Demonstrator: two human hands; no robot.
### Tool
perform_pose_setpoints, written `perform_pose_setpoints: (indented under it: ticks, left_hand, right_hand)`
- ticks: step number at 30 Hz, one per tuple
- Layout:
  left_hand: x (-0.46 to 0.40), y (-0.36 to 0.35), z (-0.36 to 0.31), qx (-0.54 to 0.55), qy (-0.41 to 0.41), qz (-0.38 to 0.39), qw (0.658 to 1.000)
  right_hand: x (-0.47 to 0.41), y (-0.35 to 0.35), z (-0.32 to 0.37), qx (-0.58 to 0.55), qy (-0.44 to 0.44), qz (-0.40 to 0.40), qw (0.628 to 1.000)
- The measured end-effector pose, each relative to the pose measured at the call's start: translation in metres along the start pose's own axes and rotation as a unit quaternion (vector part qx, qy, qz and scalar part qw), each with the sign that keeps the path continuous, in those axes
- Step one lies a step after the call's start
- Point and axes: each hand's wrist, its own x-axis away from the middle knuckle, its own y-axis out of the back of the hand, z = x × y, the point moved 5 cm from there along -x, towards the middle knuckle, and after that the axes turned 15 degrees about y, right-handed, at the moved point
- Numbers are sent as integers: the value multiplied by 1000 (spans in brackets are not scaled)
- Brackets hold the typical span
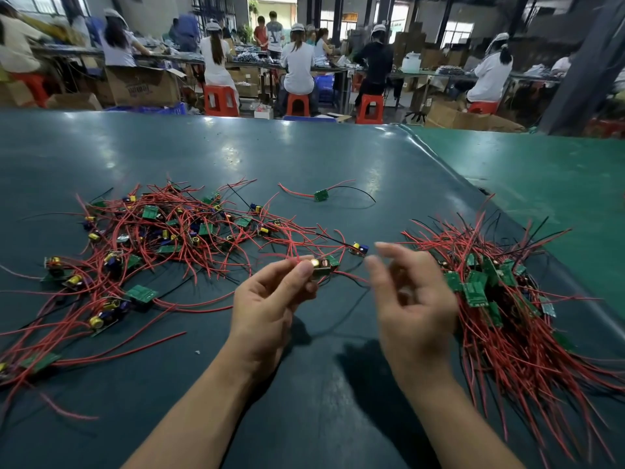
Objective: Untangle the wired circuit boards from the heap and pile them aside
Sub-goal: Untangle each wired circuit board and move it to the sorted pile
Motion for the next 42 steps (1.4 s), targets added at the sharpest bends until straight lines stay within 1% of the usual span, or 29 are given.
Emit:
perform_pose_setpoints:
  ticks: [1, 2, 3, 4, 6, 7, 9, 12, 14, 17, 19, 23, 25, 27, 29, 30, 31, 32, 33, 34, 35, 36, 37, 39, 40, 42]
  left_hand:
    - [0, -1, -1, -3, -4, -2, 1000]
    - [-1, 0, -2, -3, -5, -4, 1000]
    - [-2, 1, -3, 1, -5, -4, 1000]
    - [-2, 2, -5, 8, -5, -3, 1000]
    - [-2, 3, -6, 28, 0, 0, 1000]
    - [-2, 4, -6, 33, 7, 1, 999]
    - [-2, 4, -4, 24, 21, -1, 999]
    - [-2, 1, -1, -3, 22, 6, 1000]
    - [-2, -1, 0, -22, 13, 13, 1000]
    - [-2, -1, -1, -29, 3, 7, 1000]
    - [-4, 3, -4, -8, -6, -17, 1000]
    - [-9, 21, -16, 72, -27, -88, 993]
    - [-10, 26, -21, 94, -33, -99, 990]
    - [-11, 30, -25, 116, -38, -97, 988]
    - [-12, 34, -28, 143, -33, -94, 985]
    - [-12, 34, -29, 153, -24, -92, 984]
    - [-11, 33, -29, 150, -11, -88, 985]
    - [-10, 30, -29, 133, 4, -83, 988]
    - [-9, 25, -27, 104, 22, -75, 992]
    - [-6, 19, -23, 66, 40, -59, 995]
    - [-3, 12, -18, 25, 59, -35, 997]
    - [0, 4, -12, -18, 78, -5, 997]
    - [4, -3, -6, -60, 93, 25, 994]
    - [9, -12, 5, -122, 113, 68, 984]
    - [10, -13, 8, -138, 119, 77, 980]
    - [11, -14, 10, -156, 129, 87, 975]
  right_hand:
    - [5, -10, 2, 23, 29, 63, 997]
    - [7, -17, 1, 30, 24, 108, 993]
    - [9, -21, -1, 27, -1, 136, 990]
    - [11, -23, -3, 10, -40, 157, 987]
    - [17, -26, -7, -68, -150, 186, 969]
    - [19, -27, -7, -104, -181, 195, 958]
    - [19, -29, -5, -137, -182, 214, 950]
    - [19, -33, 3, -130, -141, 257, 947]
    - [19, -32, 4, -116, -123, 267, 949]
    - [18, -33, 5, -115, -147, 275, 943]
    - [21, -36, 4, -124, -175, 304, 928]
    - [25, -36, 7, -183, -234, 378, 877]
    - [26, -36, 8, -222, -255, 409, 848]
    - [28, -33, 10, -260, -271, 464, 802]
    - [34, -28, 15, -287, -283, 544, 736]
    - [36, -25, 18, -292, -281, 570, 715]
    - [36, -25, 17, -289, -280, 568, 718]
    - [33, -26, 14, -282, -288, 534, 743]
    - [29, -28, 8, -269, -306, 469, 784]
    - [25, -28, -1, -255, -332, 384, 823]
    - [24, -27, -9, -245, -357, 304, 849]
    - [23, -27, -13, -244, -378, 255, 856]
    - [25, -29, -14, -256, -391, 234, 853]
    - [30, -34, -12, -310, -397, 220, 835]
    - [30, -34, -11, -329, -401, 212, 829]
    - [29, -32, -12, -324, -408, 202, 829]
